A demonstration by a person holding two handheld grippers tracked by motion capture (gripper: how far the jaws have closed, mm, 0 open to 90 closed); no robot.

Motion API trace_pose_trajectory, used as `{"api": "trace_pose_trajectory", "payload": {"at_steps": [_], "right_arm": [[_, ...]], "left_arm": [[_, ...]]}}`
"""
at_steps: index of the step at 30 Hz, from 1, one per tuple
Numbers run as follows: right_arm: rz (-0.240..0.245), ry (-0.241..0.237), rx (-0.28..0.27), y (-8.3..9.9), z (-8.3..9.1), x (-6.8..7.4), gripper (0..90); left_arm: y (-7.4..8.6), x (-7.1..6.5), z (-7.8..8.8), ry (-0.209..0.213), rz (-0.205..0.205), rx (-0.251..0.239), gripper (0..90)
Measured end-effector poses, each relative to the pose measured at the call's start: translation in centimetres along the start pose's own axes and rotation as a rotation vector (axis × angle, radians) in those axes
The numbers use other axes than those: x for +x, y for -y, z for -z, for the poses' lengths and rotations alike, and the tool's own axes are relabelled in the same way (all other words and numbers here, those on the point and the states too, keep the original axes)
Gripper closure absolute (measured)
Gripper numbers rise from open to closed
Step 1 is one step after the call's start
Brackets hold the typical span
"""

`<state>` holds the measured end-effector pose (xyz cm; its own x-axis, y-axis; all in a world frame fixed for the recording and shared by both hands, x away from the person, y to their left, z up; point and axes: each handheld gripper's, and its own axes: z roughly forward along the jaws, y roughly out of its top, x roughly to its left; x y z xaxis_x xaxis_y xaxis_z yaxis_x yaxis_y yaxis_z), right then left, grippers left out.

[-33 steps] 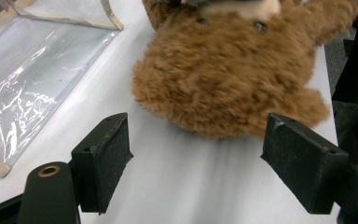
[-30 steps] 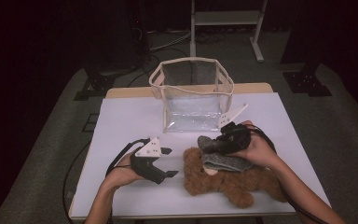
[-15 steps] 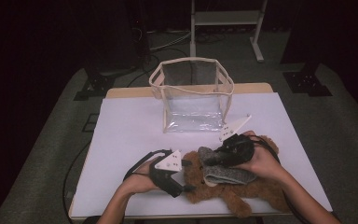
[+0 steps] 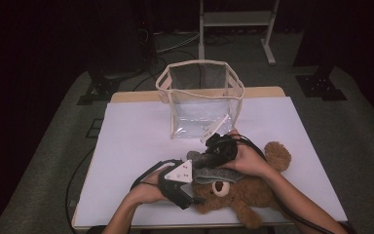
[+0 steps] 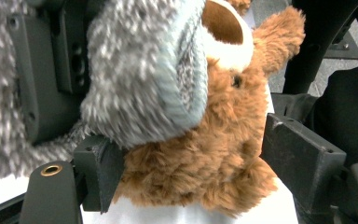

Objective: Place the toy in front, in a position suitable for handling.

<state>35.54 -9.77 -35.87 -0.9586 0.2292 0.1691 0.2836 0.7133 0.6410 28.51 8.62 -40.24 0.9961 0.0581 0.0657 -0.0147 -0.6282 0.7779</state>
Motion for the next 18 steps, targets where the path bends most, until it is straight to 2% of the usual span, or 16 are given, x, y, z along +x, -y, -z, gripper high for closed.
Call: {"api": "trace_pose_trajectory", "payload": {"at_steps": [3,13,16,18], "right_arm": [[-0.025,-0.002,-0.013,0.8,0.9,-0.3,71.0],[-0.088,0.064,-0.022,4.6,5.8,-0.8,71.0],[-0.102,0.059,-0.026,5.3,6.0,-0.7,71.0],[-0.088,0.049,-0.022,5.4,5.6,-0.5,71.0]], "left_arm": [[-0.2,0.0,0.0,-0.001,-0.007,-0.007,23.6],[-0.3,0.1,-0.1,-0.004,-0.003,-0.006,23.5],[-0.4,0.3,0.2,-0.014,0.008,-0.008,23.5],[-0.5,0.5,0.5,-0.056,0.009,-0.016,23.4]]}}
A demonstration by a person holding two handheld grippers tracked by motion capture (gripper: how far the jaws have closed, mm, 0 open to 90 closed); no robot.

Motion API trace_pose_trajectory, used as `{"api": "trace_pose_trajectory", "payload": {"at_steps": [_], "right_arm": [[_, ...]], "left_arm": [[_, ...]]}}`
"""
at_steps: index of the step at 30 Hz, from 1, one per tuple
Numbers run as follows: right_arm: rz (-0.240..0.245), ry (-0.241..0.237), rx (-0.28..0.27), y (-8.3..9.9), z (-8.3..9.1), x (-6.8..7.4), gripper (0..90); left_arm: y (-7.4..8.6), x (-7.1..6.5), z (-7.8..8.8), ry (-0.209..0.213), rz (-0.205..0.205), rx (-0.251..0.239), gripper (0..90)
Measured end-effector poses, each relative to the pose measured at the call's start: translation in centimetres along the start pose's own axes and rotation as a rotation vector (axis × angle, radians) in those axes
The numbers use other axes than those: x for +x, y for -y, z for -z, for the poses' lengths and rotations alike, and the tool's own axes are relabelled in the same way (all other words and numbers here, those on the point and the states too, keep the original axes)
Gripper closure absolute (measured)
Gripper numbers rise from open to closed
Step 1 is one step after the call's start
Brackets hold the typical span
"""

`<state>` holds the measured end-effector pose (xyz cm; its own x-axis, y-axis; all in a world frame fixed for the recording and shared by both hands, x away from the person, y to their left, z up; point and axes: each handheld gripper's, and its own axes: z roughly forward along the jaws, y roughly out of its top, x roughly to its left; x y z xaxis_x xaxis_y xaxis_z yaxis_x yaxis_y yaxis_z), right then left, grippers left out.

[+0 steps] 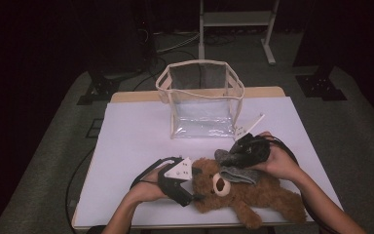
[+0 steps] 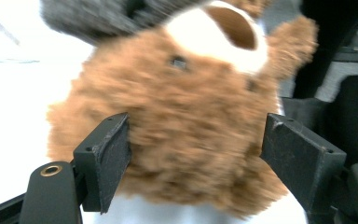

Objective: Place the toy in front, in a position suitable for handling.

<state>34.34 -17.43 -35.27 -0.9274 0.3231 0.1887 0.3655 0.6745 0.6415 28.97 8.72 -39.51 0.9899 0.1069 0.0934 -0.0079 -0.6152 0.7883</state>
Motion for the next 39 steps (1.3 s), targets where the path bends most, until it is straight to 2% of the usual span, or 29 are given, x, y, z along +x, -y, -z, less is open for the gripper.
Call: {"api": "trace_pose_trajectory", "payload": {"at_steps": [1,3,7,10,14,18,21,25,29,31,34,37,39], "right_arm": [[0.001,-0.008,0.004,-0.1,-0.2,0.2,71.0],[0.034,-0.01,0.002,-0.6,-0.6,0.6,71.0],[0.048,-0.024,-0.011,-1.7,-1.4,0.9,70.9],[0.053,-0.039,-0.013,-2.5,-2.3,0.9,70.9],[0.05,-0.038,-0.006,-2.4,-2.4,0.7,70.9],[0.043,-0.008,-0.001,-1.2,-0.8,0.5,70.8],[0.041,0.03,0.006,0.1,1.0,0.3,70.7],[0.005,0.09,-0.014,1.7,4.4,0.4,70.7],[-0.016,0.109,-0.025,3.1,5.9,0.4,70.6],[-0.022,0.098,-0.021,3.6,5.7,0.4,70.5],[-0.015,0.073,-0.016,3.8,4.4,0.5,70.5],[-0.007,0.05,-0.023,3.0,3.2,0.7,70.5],[0.023,0.037,-0.009,1.9,1.8,0.8,70.4]], "left_arm": [[0.0,0.1,0.0,-0.009,0.015,-0.004,23.2],[0.1,0.2,-0.3,-0.009,0.024,0.001,23.3],[0.0,-0.2,-0.9,-0.003,0.001,0.025,22.3],[0.1,-0.2,-0.9,-0.001,0.003,0.027,22.4],[0.1,-0.2,-1.0,-0.005,0.003,0.023,22.3],[0.0,-0.2,-1.0,-0.004,-0.003,0.023,22.3],[0.1,-0.3,-1.1,-0.001,0.004,0.021,21.6],[0.1,-0.2,-1.1,-0.004,0.002,0.027,21.4],[0.1,-0.2,-1.1,-0.004,0.005,0.027,21.4],[0.1,-0.2,-1.1,-0.002,0.005,0.03,21.4],[0.0,-0.2,-1.2,-0.002,0.004,0.035,21.4],[0.0,-0.2,-1.3,-0.002,0.005,0.034,21.4],[0.0,-0.2,-1.2,-0.002,0.002,0.035,21.3]]}}
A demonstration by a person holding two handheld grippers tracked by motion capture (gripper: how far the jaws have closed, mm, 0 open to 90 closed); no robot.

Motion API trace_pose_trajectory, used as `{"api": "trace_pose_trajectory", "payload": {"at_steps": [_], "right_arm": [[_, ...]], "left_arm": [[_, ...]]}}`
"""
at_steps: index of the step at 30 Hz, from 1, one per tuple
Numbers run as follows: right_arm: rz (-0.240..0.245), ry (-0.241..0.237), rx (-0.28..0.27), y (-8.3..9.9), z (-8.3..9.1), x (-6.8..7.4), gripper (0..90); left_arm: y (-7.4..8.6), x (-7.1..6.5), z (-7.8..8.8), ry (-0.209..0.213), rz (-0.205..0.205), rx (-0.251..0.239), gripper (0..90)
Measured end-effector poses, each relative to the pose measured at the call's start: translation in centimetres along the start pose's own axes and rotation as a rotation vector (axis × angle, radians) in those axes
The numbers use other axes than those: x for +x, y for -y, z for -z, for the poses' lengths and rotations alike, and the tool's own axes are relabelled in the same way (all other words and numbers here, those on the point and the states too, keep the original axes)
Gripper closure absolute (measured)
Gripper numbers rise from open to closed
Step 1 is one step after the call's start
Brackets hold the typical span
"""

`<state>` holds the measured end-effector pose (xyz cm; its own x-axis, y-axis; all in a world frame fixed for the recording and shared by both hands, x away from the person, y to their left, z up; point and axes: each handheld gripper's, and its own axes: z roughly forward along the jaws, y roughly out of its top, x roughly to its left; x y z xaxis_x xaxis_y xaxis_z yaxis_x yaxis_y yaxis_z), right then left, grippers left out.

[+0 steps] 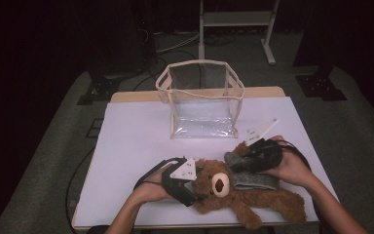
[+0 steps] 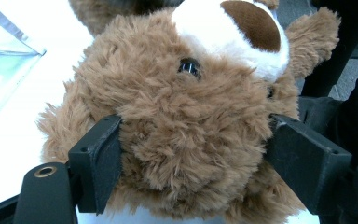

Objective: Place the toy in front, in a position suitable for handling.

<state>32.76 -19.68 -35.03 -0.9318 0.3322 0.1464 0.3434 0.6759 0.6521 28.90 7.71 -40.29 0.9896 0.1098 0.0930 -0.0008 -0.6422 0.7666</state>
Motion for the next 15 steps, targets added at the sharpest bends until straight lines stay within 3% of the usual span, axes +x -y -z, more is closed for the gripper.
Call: {"api": "trace_pose_trajectory", "payload": {"at_steps": [3,6,10,15], "right_arm": [[0.035,0.005,0.026,-1.1,-1.7,0.1,70.3],[0.032,0.018,0.028,-1.1,-1.8,0.0,70.3],[-0.007,0.051,0.023,0.5,-0.4,-0.4,70.3],[-0.057,0.073,-0.028,2.6,1.9,-1.1,70.3]], "left_arm": [[0.1,0.0,0.0,-0.002,0.002,0.006,21.2],[0.1,0.0,0.0,-0.002,0.005,-0.001,21.3],[-0.1,0.0,0.0,0.0,-0.005,-0.003,21.3],[-0.1,-0.1,-0.1,-0.003,-0.003,-0.004,21.3]]}}
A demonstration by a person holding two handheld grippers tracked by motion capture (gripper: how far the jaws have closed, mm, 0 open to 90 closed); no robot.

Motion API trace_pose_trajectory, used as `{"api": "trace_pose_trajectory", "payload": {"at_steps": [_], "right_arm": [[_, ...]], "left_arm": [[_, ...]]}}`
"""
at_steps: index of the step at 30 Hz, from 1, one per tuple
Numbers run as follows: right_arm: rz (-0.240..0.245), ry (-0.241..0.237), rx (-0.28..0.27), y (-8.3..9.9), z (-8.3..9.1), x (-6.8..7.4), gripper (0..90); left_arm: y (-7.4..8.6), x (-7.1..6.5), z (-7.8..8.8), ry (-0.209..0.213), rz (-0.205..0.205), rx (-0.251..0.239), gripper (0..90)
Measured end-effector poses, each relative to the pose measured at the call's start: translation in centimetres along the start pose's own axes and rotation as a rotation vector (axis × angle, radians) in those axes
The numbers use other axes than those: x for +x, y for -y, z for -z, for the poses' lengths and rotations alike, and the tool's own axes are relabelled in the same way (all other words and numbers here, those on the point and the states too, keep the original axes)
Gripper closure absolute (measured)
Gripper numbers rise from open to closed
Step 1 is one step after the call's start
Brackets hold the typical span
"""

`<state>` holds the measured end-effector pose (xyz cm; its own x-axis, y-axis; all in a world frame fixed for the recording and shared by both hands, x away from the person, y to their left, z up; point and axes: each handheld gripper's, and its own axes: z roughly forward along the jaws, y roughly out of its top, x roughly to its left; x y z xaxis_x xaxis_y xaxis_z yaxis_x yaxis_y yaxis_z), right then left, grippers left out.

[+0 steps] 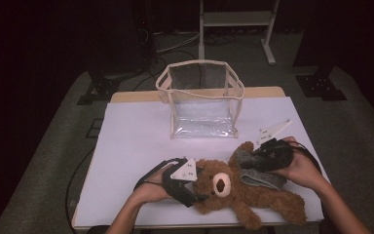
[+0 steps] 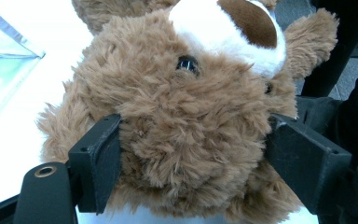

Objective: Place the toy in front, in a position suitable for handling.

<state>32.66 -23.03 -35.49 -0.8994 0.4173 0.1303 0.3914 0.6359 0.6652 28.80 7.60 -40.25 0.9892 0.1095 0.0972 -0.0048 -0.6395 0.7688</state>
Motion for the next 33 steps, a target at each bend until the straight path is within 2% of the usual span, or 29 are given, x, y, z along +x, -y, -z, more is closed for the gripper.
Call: {"api": "trace_pose_trajectory", "payload": {"at_steps": [4,7,9,12,14,17,22,24,26,33], "right_arm": [[-0.029,0.021,-0.029,1.2,1.5,-0.3,70.2],[-0.052,0.011,-0.057,2.0,1.7,-0.3,70.2],[-0.06,0.009,-0.076,2.4,1.6,-0.2,70.1],[-0.074,0.004,-0.109,3.0,1.5,0.0,70.1],[-0.078,0.0,-0.125,3.3,1.5,0.2,70.1],[-0.068,0.006,-0.136,3.7,1.6,0.9,70.0],[-0.027,-0.008,-0.125,4.4,2.4,2.2,69.7],[-0.016,0.007,-0.12,4.5,3.0,2.3,69.3],[-0.026,0.027,-0.125,4.7,3.4,2.2,69.1],[-0.066,0.016,-0.168,5.4,2.7,1.9,68.7]], "left_arm": [[0.0,0.1,0.1,0.003,0.002,0.0,21.5],[-0.2,0.4,0.6,0.006,0.016,-0.004,21.5],[-0.4,0.6,0.9,-0.008,0.038,-0.01,18.3],[-1.0,0.8,1.3,-0.053,0.074,-0.04,11.7],[-1.3,1.1,1.3,-0.069,0.091,-0.05,10.8],[-1.3,1.3,0.5,-0.053,0.116,-0.039,9.4],[-1.1,0.9,-0.8,0.047,0.137,-0.022,7.9],[-1.1,0.7,-1.0,0.06,0.125,-0.015,8.0],[-1.1,0.7,-1.1,0.067,0.132,-0.017,7.9],[-0.7,0.9,-0.9,0.066,0.157,-0.031,6.2]]}}
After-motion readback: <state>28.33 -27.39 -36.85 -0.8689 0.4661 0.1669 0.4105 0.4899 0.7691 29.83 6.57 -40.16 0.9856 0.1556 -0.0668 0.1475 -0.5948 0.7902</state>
